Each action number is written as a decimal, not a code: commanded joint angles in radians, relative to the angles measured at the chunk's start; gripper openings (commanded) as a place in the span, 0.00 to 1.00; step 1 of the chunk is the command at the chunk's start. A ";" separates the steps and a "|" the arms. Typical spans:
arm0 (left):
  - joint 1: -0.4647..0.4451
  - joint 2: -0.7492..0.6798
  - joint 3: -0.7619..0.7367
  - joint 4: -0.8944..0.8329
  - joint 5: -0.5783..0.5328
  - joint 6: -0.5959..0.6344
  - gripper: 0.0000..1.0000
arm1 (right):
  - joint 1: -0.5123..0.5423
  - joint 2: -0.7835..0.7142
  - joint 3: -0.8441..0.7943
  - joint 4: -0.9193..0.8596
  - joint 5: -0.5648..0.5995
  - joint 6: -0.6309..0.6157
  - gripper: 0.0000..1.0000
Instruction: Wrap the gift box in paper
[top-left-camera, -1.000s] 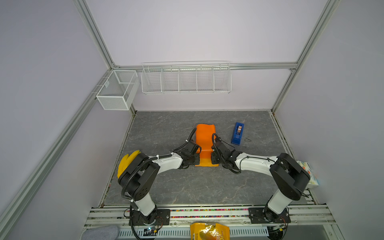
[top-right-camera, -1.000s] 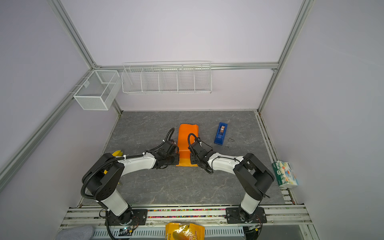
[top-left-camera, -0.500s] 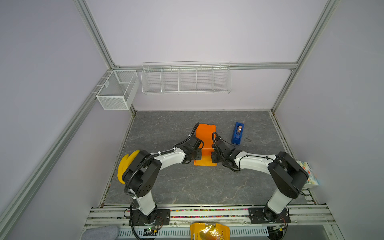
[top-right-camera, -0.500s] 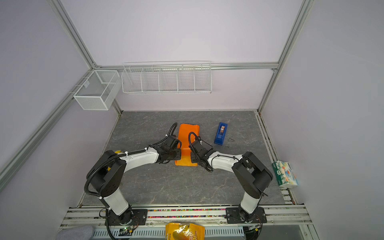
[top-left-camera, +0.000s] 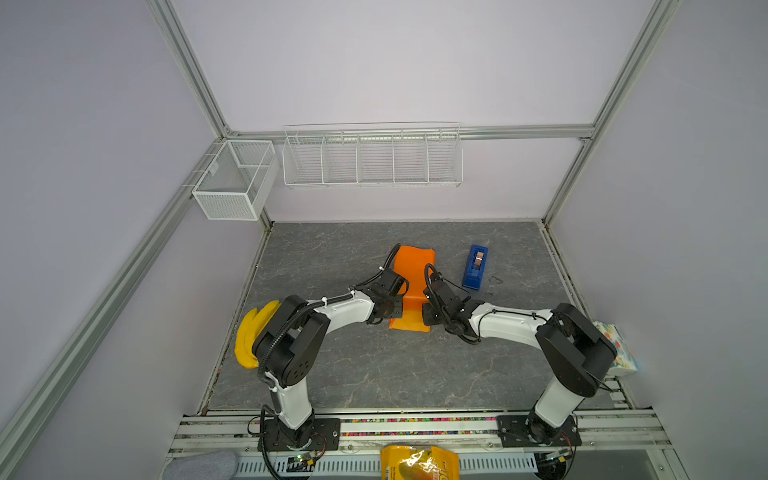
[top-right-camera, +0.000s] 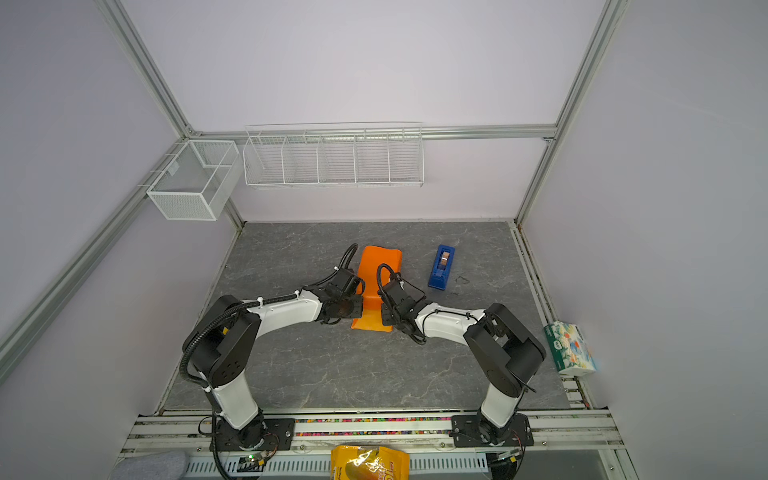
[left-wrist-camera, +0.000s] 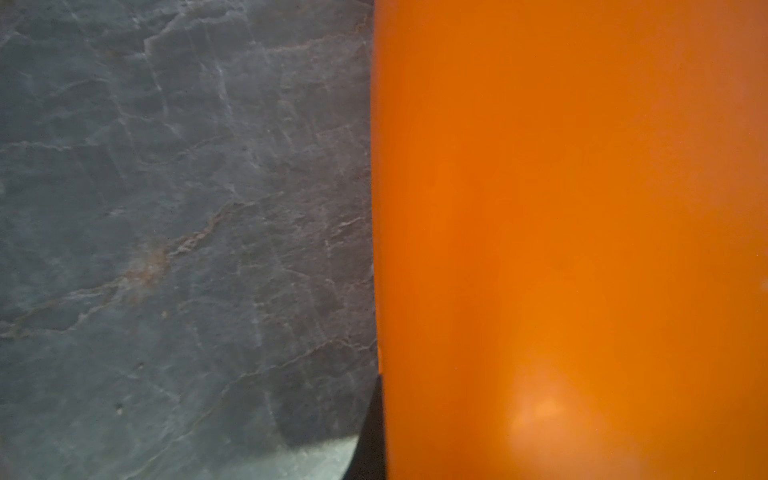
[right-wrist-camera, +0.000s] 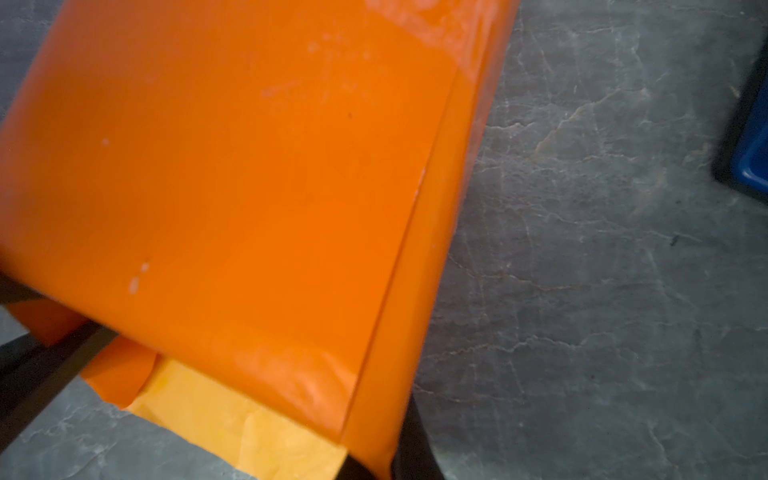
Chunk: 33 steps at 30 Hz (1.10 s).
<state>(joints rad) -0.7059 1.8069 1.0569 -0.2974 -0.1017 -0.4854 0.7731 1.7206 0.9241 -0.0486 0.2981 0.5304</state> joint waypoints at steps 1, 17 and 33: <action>0.006 -0.027 -0.007 0.003 -0.006 -0.005 0.00 | -0.007 0.006 0.004 0.001 0.001 -0.005 0.06; 0.045 -0.279 -0.162 -0.085 -0.052 -0.073 0.29 | -0.007 -0.018 -0.021 -0.001 -0.001 0.005 0.06; 0.099 -0.110 -0.066 -0.039 0.175 0.018 0.04 | -0.008 -0.011 -0.016 -0.003 -0.004 0.005 0.06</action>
<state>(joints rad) -0.6052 1.6806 0.9474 -0.3504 0.0246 -0.4988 0.7727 1.7206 0.9207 -0.0471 0.2977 0.5308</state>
